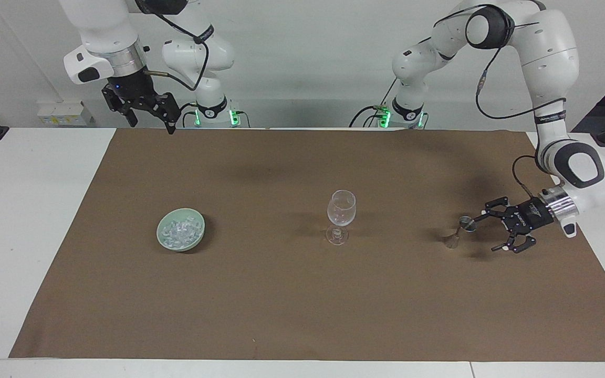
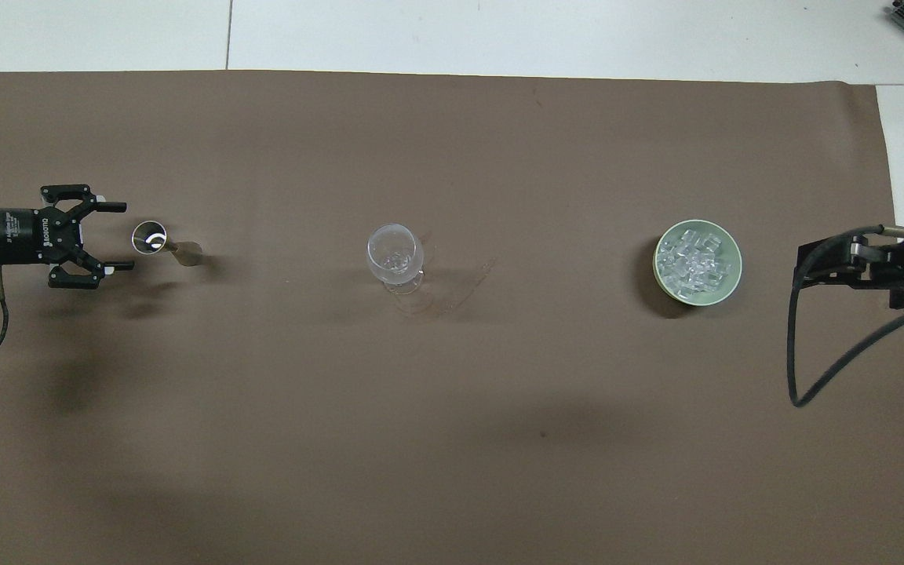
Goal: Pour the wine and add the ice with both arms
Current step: 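Open the left gripper and reach toward the small dark bottle, then close the left gripper around the small dark bottle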
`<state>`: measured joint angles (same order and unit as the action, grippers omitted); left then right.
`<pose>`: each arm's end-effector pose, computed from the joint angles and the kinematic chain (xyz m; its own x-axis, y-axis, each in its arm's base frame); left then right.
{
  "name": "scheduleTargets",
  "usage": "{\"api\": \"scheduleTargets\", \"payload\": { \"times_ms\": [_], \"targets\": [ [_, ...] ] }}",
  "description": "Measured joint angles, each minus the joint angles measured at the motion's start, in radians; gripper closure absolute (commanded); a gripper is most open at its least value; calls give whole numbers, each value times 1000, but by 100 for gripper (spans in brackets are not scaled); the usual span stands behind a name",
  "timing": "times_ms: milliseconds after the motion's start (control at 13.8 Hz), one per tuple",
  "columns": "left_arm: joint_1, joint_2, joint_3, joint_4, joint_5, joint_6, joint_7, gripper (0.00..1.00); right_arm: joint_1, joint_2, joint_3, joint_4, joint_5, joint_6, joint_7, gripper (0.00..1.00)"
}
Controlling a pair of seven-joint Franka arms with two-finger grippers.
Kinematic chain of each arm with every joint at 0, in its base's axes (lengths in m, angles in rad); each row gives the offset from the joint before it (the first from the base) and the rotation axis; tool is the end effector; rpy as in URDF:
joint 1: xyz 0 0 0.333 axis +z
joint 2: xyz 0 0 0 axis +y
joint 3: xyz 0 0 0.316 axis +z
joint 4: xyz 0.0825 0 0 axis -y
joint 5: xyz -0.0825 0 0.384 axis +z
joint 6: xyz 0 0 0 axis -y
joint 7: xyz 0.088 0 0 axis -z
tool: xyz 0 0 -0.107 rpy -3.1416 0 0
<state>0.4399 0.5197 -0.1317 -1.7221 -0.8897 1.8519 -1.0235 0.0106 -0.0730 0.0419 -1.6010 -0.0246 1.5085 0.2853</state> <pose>0.6264 0.1439 0.2889 -0.1551 0.5798 -0.7999 0.9825 0.1752 -0.0634 0.5246 0.0257 0.6443 0.9726 -0.2323 -0.0110 -0.2318 -0.9722 0.0320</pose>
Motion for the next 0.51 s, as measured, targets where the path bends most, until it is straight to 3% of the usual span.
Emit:
{"api": "scheduleTargets", "payload": {
  "times_ms": [505],
  "targets": [
    [0, 1, -11, -81, -88, 0, 196, 0, 0, 0, 0, 0, 0, 0, 0, 0]
  ]
}}
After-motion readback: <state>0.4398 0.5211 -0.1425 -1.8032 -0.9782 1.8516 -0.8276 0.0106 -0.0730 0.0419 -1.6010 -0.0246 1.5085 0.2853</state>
